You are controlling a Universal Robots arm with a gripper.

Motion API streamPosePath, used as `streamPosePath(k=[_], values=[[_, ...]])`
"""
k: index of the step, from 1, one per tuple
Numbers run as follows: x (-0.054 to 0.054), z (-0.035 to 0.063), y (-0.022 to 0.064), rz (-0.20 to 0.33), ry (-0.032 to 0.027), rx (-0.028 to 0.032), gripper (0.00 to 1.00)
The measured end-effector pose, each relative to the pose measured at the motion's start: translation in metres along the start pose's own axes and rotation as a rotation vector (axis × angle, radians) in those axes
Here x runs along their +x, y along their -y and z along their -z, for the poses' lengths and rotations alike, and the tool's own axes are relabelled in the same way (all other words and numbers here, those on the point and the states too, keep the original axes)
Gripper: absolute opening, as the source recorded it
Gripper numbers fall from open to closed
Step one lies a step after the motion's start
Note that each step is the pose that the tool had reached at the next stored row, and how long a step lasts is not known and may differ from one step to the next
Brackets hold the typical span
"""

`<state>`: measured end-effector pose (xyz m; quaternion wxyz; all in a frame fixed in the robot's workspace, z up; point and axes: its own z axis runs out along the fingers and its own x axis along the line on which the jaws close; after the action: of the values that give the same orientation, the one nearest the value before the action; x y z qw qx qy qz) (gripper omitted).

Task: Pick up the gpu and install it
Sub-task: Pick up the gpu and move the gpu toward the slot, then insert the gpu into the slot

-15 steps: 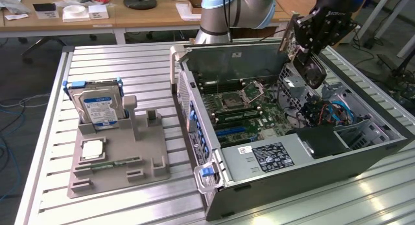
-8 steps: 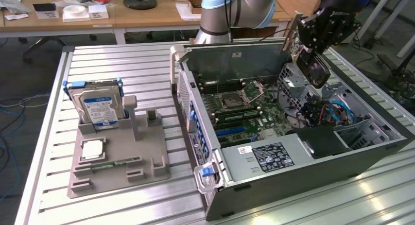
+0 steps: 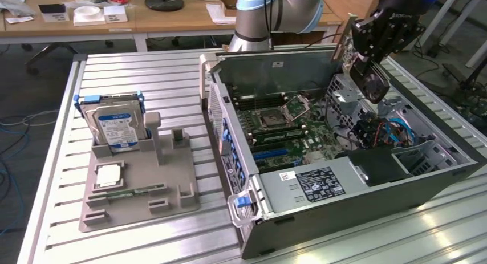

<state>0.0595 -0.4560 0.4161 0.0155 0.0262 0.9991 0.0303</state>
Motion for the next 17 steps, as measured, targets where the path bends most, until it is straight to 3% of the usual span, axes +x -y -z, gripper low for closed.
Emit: streamPosePath(k=[12, 17], values=[[0.0, 0.0, 0.0, 0.001, 0.0, 0.0, 0.27], [0.0002, 0.0, 0.0, 0.028, -0.0017, -0.0007, 0.27]])
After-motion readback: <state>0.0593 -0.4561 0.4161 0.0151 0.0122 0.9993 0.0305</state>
